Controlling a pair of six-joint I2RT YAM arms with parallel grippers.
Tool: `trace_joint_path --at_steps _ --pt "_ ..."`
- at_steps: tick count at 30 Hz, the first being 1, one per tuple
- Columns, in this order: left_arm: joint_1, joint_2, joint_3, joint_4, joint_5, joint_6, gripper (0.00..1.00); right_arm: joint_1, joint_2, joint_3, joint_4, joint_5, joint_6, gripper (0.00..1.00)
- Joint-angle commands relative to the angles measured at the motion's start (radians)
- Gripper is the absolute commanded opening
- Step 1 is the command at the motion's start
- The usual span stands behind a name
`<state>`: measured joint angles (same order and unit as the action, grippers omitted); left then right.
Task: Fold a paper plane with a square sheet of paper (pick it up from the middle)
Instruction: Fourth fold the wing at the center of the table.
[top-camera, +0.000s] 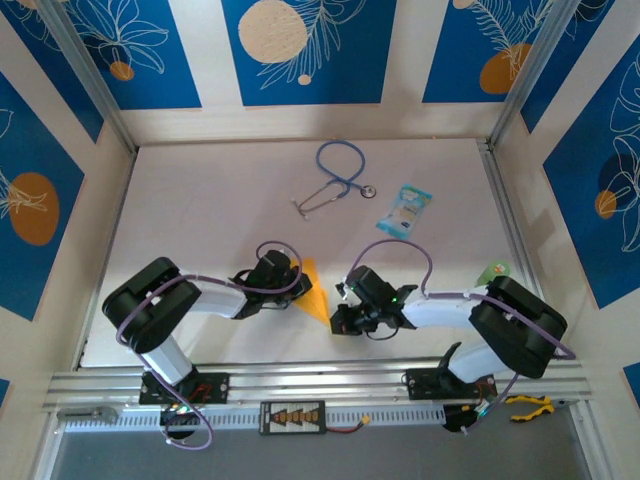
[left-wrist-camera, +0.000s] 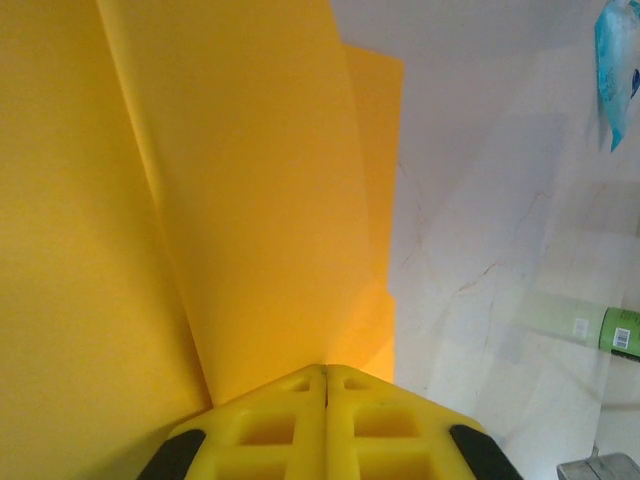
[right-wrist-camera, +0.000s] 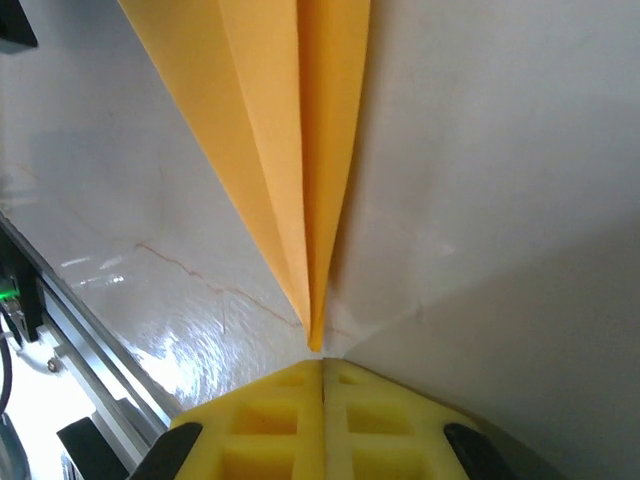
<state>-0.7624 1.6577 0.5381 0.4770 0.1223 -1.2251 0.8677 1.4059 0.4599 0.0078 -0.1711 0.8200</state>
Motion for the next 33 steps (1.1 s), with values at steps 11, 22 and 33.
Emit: trace_joint_path --at_steps 11,22,33 --pt "0.011 0.043 0.034 -0.071 -0.036 0.032 0.00 -0.107 -0.180 0.035 -0.073 0.125 -0.024 0.08" --pt "0.010 0.026 0.007 -0.055 -0.044 0.024 0.00 -0.079 -0.019 0.102 0.021 0.146 0.059 0.07" --pt "0.011 0.022 0.008 -0.066 -0.044 0.025 0.00 -0.062 0.087 0.152 0.049 0.099 0.082 0.06"
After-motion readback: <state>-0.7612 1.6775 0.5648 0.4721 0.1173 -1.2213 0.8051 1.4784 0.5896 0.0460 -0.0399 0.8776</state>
